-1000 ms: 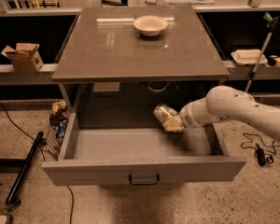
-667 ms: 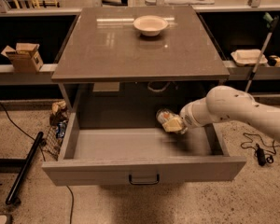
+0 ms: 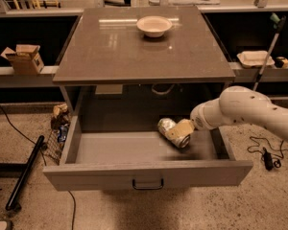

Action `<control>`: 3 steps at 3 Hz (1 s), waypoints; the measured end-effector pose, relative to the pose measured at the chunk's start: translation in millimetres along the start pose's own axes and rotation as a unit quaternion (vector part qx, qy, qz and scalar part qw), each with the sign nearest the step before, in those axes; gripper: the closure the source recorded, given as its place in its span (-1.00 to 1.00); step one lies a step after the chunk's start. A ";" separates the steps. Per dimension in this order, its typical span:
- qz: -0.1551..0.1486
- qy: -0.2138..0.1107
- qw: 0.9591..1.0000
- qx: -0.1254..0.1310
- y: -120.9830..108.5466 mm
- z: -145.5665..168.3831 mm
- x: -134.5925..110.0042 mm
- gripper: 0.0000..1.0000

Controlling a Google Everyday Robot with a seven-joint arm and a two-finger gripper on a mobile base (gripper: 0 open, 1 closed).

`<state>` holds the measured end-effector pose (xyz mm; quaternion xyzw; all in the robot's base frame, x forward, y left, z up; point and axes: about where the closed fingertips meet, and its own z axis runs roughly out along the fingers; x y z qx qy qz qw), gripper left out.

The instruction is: Place 7up can into top drawer

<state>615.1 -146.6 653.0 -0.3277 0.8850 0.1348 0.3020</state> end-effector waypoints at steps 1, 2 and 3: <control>-0.008 -0.016 1.000 0.009 -7.1 -57.6 -9.4 -1.00; -0.028 -0.009 1.000 0.010 -16.8 -123.3 -18.4 -1.00; -0.040 0.022 0.999 0.011 -17.8 -171.9 -15.6 -1.00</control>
Offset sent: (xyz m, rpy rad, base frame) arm -0.0771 -0.1003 0.1709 -0.0745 0.0325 0.1085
